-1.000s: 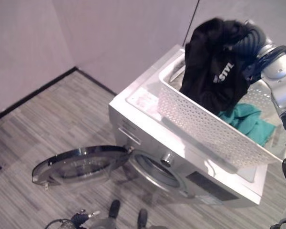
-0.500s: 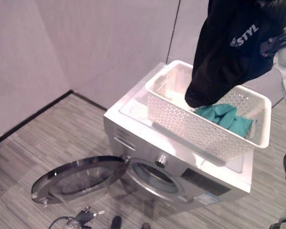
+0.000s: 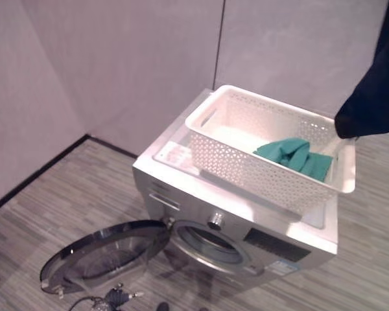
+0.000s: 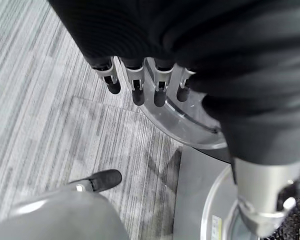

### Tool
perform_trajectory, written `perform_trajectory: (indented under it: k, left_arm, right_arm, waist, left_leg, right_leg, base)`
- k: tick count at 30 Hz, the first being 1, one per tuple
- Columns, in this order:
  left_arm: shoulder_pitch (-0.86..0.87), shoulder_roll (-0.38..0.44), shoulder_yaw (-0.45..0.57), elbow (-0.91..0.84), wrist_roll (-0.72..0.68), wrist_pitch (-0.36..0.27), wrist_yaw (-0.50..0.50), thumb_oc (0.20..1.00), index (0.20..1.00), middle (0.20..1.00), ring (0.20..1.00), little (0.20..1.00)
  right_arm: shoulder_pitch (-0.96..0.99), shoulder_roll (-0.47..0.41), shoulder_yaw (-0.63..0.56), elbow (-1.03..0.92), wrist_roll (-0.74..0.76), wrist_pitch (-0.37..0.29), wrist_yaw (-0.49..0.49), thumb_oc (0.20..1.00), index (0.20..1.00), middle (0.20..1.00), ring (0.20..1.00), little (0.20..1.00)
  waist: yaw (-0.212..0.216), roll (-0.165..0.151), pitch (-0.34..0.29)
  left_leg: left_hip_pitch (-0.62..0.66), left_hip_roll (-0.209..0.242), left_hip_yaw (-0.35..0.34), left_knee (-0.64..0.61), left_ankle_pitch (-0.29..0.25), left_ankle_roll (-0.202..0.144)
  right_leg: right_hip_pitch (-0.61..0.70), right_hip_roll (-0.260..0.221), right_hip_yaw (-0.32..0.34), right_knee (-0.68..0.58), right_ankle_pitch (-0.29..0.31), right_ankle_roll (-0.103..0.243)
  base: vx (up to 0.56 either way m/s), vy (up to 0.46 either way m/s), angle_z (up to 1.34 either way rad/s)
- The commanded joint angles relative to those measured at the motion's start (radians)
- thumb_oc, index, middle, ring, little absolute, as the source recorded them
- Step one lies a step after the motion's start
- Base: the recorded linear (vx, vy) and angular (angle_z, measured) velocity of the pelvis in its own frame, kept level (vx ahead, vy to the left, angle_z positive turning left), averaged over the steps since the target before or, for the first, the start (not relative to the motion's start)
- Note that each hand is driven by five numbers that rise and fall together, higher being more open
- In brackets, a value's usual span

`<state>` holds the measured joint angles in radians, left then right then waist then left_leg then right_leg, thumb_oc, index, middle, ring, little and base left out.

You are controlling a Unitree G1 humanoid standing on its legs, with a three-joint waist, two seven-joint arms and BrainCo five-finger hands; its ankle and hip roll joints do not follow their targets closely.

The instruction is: Grab the laundry basket,head to the washer,open it,put in the laundry and shut it.

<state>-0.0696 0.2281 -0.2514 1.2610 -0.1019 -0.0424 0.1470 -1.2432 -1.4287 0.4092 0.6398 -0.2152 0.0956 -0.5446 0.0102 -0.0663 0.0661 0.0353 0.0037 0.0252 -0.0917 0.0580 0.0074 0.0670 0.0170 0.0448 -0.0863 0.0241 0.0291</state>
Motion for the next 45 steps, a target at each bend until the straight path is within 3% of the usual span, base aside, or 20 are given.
perform_trajectory:
  k: [1,6,8,9,11,13,17,18,23,24,25,26,27,28,30,32,33,36,40,45]
  left_arm:
    - [-0.013,0.033,-0.001,0.071,0.022,-0.015,0.016,1.000,1.000,1.000,1.000,1.000]
    - [-0.003,0.005,0.035,0.060,0.034,-0.015,0.019,1.000,1.000,1.000,1.000,1.000]
    - [0.010,0.004,0.055,0.037,0.046,-0.016,0.017,1.000,1.000,1.000,1.000,1.000]
    - [0.017,0.007,0.071,0.028,0.050,-0.015,0.015,1.000,1.000,1.000,1.000,1.000]
    - [0.018,0.012,0.076,0.023,0.051,-0.015,0.016,1.000,1.000,1.000,1.000,1.000]
    - [0.019,0.019,0.084,0.002,0.053,-0.018,0.011,1.000,1.000,1.000,1.000,1.000]
    - [0.026,0.034,0.069,-0.063,0.056,-0.026,-0.003,1.000,1.000,1.000,1.000,1.000]
    - [0.026,0.039,0.061,-0.108,0.064,-0.039,-0.014,1.000,1.000,1.000,1.000,1.000]
    - [0.044,0.071,0.018,-0.228,0.087,-0.058,-0.040,1.000,1.000,1.000,1.000,1.000]
    - [0.050,0.088,0.008,-0.271,0.099,-0.065,-0.049,1.000,1.000,1.000,1.000,1.000]
    - [0.052,0.091,0.007,-0.273,0.100,-0.064,-0.050,1.000,1.000,1.000,1.000,1.000]
    - [0.057,0.100,-0.002,-0.321,0.106,-0.077,-0.060,1.000,1.000,1.000,1.000,1.000]
    - [0.060,0.105,-0.001,-0.324,0.106,-0.076,-0.061,1.000,1.000,1.000,1.000,1.000]
    - [0.067,0.116,-0.019,-0.361,0.125,-0.087,-0.072,1.000,1.000,1.000,1.000,1.000]
    - [0.076,0.126,-0.027,-0.383,0.137,-0.090,-0.078,1.000,1.000,1.000,1.000,1.000]
    - [0.080,0.134,-0.056,-0.397,0.164,-0.093,-0.078,1.000,1.000,1.000,1.000,1.000]
    - [0.071,0.132,-0.087,-0.387,0.189,-0.092,-0.075,1.000,1.000,1.000,1.000,1.000]
    - [0.061,0.131,-0.107,-0.392,0.206,-0.096,-0.070,1.000,1.000,1.000,1.000,1.000]
    - [0.055,0.127,-0.157,-0.409,0.219,-0.106,-0.065,1.000,1.000,1.000,1.000,1.000]
    - [0.049,0.117,-0.198,-0.422,0.225,-0.118,-0.040,1.000,1.000,1.000,1.000,1.000]
  right_arm:
    - [-0.012,-0.062,-0.067,0.029,-0.032,0.017,-0.041,0.200,0.200,0.200,0.200,0.200]
    - [0.281,-0.086,-0.294,-0.001,-0.040,0.025,-0.034,0.200,0.200,0.200,0.200,0.200]
    - [0.590,-0.049,-0.558,-0.061,-0.064,0.029,-0.034,0.200,0.200,0.200,0.200,0.200]
    - [0.749,-0.008,-0.690,-0.102,-0.080,0.036,-0.033,0.200,0.200,0.200,0.200,0.200]
    - [0.881,0.034,-0.801,-0.137,-0.092,0.039,-0.027,0.200,0.200,0.200,0.200,0.200]
    - [1.112,0.171,-0.977,-0.221,-0.089,0.032,-0.015,0.200,0.200,0.200,0.200,0.200]
    - [1.265,0.309,-1.063,-0.273,-0.078,0.028,-0.001,0.200,0.200,0.200,0.200,0.200]
    - [1.308,0.374,-1.059,-0.273,-0.071,0.020,0.009,0.200,0.200,0.200,0.200,0.200]
    - [1.382,0.507,-1.055,-0.270,-0.031,0.006,0.027,0.200,0.200,0.200,0.200,0.200]
    - [1.420,0.582,-1.038,-0.277,-0.012,-0.004,0.045,0.200,0.200,0.200,0.200,0.200]
    - [1.423,0.586,-1.039,-0.279,-0.012,-0.004,0.045,0.200,0.200,0.200,0.200,0.200]
    - [1.448,0.667,-0.989,-0.283,-0.013,-0.014,0.074,0.200,0.200,0.200,0.200,0.200]
    - [1.449,0.672,-0.987,-0.286,-0.015,-0.014,0.074,0.200,0.200,0.200,0.200,0.200]
    - [1.478,0.753,-0.919,-0.274,-0.012,-0.034,0.113,0.200,0.200,0.200,0.200,0.200]
    - [1.489,0.781,-0.885,-0.271,-0.014,-0.044,0.133,0.200,0.200,0.200,0.200,0.200]
    - [1.500,0.839,-0.794,-0.270,-0.003,-0.070,0.189,0.200,0.200,0.200,0.200,0.200]
    - [1.493,0.894,-0.676,-0.259,0.017,-0.094,0.251,0.200,0.200,0.200,0.200,0.200]
    - [1.484,0.937,-0.561,-0.246,0.038,-0.122,0.308,0.200,0.200,0.200,0.200,0.200]
    - [1.457,1.021,-0.360,-0.196,0.108,-0.150,0.392,0.200,0.200,0.200,0.200,0.200]
    - [1.349,1.068,-0.202,-0.163,0.146,-0.159,0.388,0.200,0.200,0.200,0.200,0.200]
  waist:
    - [0.007,-0.072,-0.037]
    - [-0.030,-0.041,-0.037]
    - [-0.054,-0.032,-0.037]
    - [-0.063,-0.028,-0.039]
    - [-0.064,-0.030,-0.038]
    - [-0.066,-0.026,-0.032]
    - [-0.054,-0.021,-0.022]
    - [-0.058,-0.012,-0.015]
    - [-0.066,0.001,-0.004]
    - [-0.076,0.007,0.001]
    - [-0.076,0.005,0.001]
    - [-0.085,0.018,0.010]
    - [-0.086,0.014,0.009]
    - [-0.102,0.027,0.018]
    - [-0.108,0.029,0.020]
    - [-0.119,0.039,0.027]
    - [-0.126,0.044,0.033]
    - [-0.127,0.046,0.041]
    - [-0.100,0.050,0.063]
    - [-0.060,0.056,0.101]
  left_leg:
    - [0.045,0.001,-0.005,0.006,-0.148,0.038]
    - [0.052,-0.002,0.008,0.004,-0.155,0.040]
    - [0.049,-0.003,0.017,0.004,-0.150,0.041]
    - [0.055,-0.002,0.020,0.004,-0.162,0.041]
    - [0.056,-0.002,0.022,0.004,-0.162,0.041]
    - [0.059,0.000,0.028,0.004,-0.165,0.043]
    - [0.061,0.000,0.029,0.004,-0.167,0.043]
    - [0.061,0.001,0.029,0.004,-0.166,0.043]
    - [0.058,0.003,0.028,0.004,-0.163,0.040]
    - [0.055,0.005,0.026,0.004,-0.162,0.038]
    - [0.055,0.006,0.026,0.004,-0.162,0.038]
    - [0.054,0.008,0.026,0.004,-0.160,0.038]
    - [0.055,0.008,0.027,0.004,-0.161,0.038]
    - [0.054,0.011,0.034,0.005,-0.158,0.037]
    - [0.056,0.013,0.039,0.004,-0.158,0.036]
    - [0.058,0.016,0.049,0.004,-0.156,0.033]
    - [0.058,0.019,0.057,0.004,-0.151,0.029]
    - [0.056,0.020,0.059,0.004,-0.145,0.025]
    - [0.045,0.019,0.046,0.004,-0.131,0.019]
    - [0.028,0.013,0.015,0.005,-0.119,0.018]
  right_leg:
    - [-0.015,-0.158,-0.019,0.066,-0.039,0.124]
    - [-0.014,-0.165,-0.016,0.061,-0.037,0.126]
    - [-0.021,-0.167,-0.011,0.057,-0.027,0.128]
    - [-0.017,-0.167,-0.010,0.052,-0.034,0.128]
    - [-0.017,-0.167,-0.007,0.050,-0.035,0.128]
    - [-0.018,-0.168,-0.002,0.049,-0.037,0.127]
    - [-0.016,-0.169,0.001,0.048,-0.040,0.124]
    - [-0.016,-0.169,0.000,0.046,-0.042,0.123]
    - [-0.015,-0.172,-0.007,0.045,-0.045,0.121]
    - [-0.019,-0.171,-0.007,0.051,-0.050,0.120]
    - [-0.019,-0.171,-0.008,0.052,-0.051,0.119]
    - [-0.026,-0.168,-0.003,0.061,-0.055,0.118]
    - [-0.027,-0.167,-0.002,0.062,-0.056,0.118]
    - [-0.035,-0.165,0.007,0.069,-0.059,0.117]
    - [-0.038,-0.163,0.011,0.073,-0.061,0.117]
    - [-0.040,-0.162,0.018,0.072,-0.061,0.116]
    - [-0.041,-0.161,0.020,0.071,-0.059,0.114]
    - [-0.041,-0.161,0.021,0.067,-0.056,0.111]
    - [-0.036,-0.166,0.001,0.055,-0.051,0.104]
    - [-0.034,-0.174,-0.030,0.048,-0.048,0.101]
  base:
    - [0.03,0.025,-0.28]
    - [0.02,0.005,-0.17]
    - [0.02,-0.006,0.01]
    - [0.00,0.000,0.00]
    - [0.03,-0.008,-0.08]
    - [0.02,-0.022,-0.08]
    - [0.00,-0.023,-0.13]
    - [0.01,-0.036,-0.10]
    - [-0.01,-0.034,0.01]
    - [-0.02,-0.048,0.02]
    - [-0.02,-0.068,0.05]
    - [-0.01,-0.036,0.00]
    - [-0.03,-0.053,0.02]
    - [0.00,0.000,0.00]
    - [-0.02,-0.029,-0.02]
    - [-0.02,-0.029,-0.04]
    - [-0.02,-0.019,-0.06]
    - [-0.02,-0.021,-0.09]
    - [-0.02,-0.019,0.00]
    - [-0.05,-0.020,0.13]
